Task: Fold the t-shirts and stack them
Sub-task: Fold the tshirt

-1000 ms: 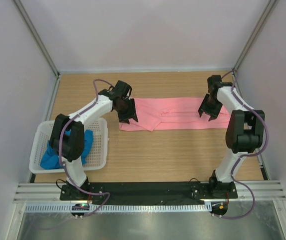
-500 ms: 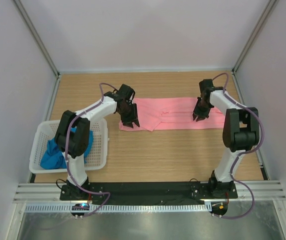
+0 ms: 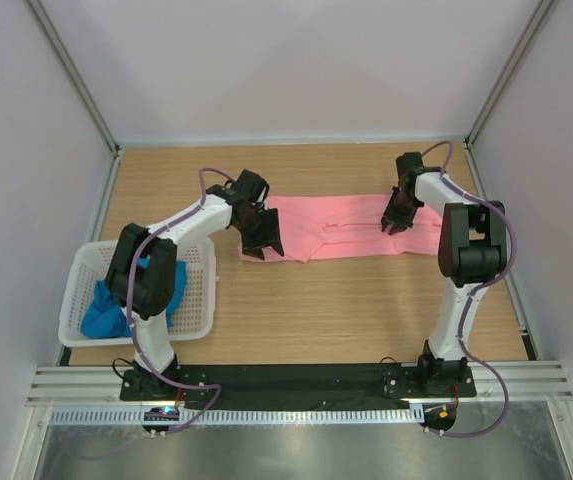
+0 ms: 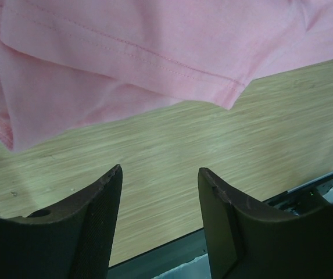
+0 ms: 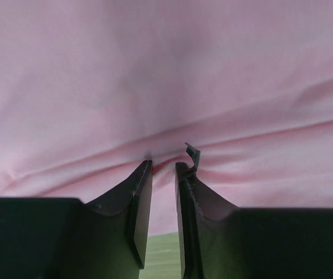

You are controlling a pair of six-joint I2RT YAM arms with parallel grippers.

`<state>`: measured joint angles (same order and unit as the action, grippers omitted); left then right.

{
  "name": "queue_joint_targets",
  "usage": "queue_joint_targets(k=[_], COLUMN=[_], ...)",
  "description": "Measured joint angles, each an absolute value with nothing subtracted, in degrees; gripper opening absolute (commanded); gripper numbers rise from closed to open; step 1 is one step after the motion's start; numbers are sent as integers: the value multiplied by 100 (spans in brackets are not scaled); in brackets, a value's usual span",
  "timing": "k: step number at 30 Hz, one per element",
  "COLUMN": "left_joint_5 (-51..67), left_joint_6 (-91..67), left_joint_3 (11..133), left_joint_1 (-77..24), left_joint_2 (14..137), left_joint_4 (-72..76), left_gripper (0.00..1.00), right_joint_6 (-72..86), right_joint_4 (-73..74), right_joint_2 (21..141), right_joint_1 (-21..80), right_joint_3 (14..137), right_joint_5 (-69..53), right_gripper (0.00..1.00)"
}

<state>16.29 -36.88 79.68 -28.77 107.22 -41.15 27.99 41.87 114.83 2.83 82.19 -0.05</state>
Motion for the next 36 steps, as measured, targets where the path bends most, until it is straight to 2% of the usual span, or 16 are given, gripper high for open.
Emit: queue_joint_targets(k=[3, 5, 6, 9, 10, 13, 17, 23, 29, 36], left_joint_5=[1627, 1625, 1623, 1625, 1629, 1634, 1656, 1708, 1750, 1758], left_joint_6=[-3677, -3677, -3682, -3686, -3686, -3695, -3708, -3719, -3699, -3645], left_joint_3=[7968, 7968, 7968, 7968, 7968, 7968, 7968, 7968, 7968, 7970], left_joint_1=[-2875, -2849, -2821, -2696, -2641, -2488, -2368, -2309, -2233, -2018], left_joint_2=[10689, 10659, 10641, 10626, 10626, 10626, 10626, 10632, 10842, 10943], left_joint_4=[-4147, -4163, -4167, -4171, -4169, -4160, -4156, -4143, -4139, -4143], left_gripper=[61, 69, 70, 67, 62, 55, 43, 41, 41, 41], right_joint_6=[2777, 2766, 2751, 2692, 2692, 2766, 3037, 3699, 4206, 4462], right_joint_4=[4224, 4237, 4259, 4405, 4436, 4480, 4386, 3970, 3754, 3518], right_joint_2=[11710, 11782, 11797, 11799, 11782, 11644, 11371, 11216, 11216, 11216], right_joint_1=[283, 309, 351, 596, 731, 1310, 2228, 3216, 3277, 3245], right_joint_3=[8722, 9045, 9185, 9550, 9616, 9542, 9094, 8270, 7950, 7837], right_joint_5=[80, 102, 110, 202, 235, 174, -191, -735, -812, -814], right_gripper=[32, 42, 51, 59, 61, 61, 56, 53, 57, 51])
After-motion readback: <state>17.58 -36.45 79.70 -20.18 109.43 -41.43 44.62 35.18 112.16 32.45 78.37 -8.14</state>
